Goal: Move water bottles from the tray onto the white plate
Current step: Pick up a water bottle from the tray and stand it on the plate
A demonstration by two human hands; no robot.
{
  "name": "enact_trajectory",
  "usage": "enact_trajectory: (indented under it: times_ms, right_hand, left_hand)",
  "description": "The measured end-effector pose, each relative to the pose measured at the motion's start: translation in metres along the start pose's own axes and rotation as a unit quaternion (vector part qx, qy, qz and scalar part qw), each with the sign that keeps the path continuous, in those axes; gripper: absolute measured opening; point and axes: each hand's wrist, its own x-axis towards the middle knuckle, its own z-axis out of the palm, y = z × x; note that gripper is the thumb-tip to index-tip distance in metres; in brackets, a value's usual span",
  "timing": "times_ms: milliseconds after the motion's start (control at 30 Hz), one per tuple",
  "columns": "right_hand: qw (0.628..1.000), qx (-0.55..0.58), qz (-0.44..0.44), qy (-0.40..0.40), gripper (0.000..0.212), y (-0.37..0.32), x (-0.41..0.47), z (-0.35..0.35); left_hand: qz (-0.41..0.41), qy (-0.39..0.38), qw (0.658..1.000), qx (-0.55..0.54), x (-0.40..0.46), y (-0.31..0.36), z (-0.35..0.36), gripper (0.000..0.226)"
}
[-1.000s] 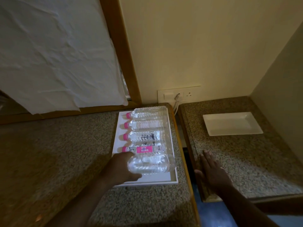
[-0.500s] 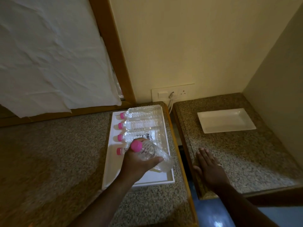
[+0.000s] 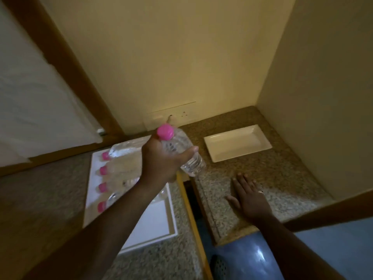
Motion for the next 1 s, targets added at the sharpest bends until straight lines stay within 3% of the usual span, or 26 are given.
enact_trajectory:
  times_ms: [333, 500, 767, 1000]
  right_hand:
    - [0.999, 0.007, -0.024, 0.046, 0.076, 0.076, 0.006, -0.014]
    - [0.997, 0.019, -0.038, 0.065, 0.075, 0.080, 0.010, -0.009]
    - [0.997, 0.014, -0.040, 0.060, 0.077, 0.083, 0.010, -0.007]
    - [0.999, -0.011, -0.029, 0.042, 0.079, 0.082, 0.010, -0.009]
  left_hand:
    - [0.071, -0.171, 0.983, 0.003, 0.095, 0.029, 0.236, 0.068]
    - [0.076, -0.201, 0.976, 0.020, 0.104, 0.014, 0.296, 0.071]
    - [0.059, -0.190, 0.980, 0.022, 0.112, 0.011, 0.319, 0.073]
    - [0.004, -0.209, 0.977, 0.035, 0.092, 0.011, 0.288, 0.111]
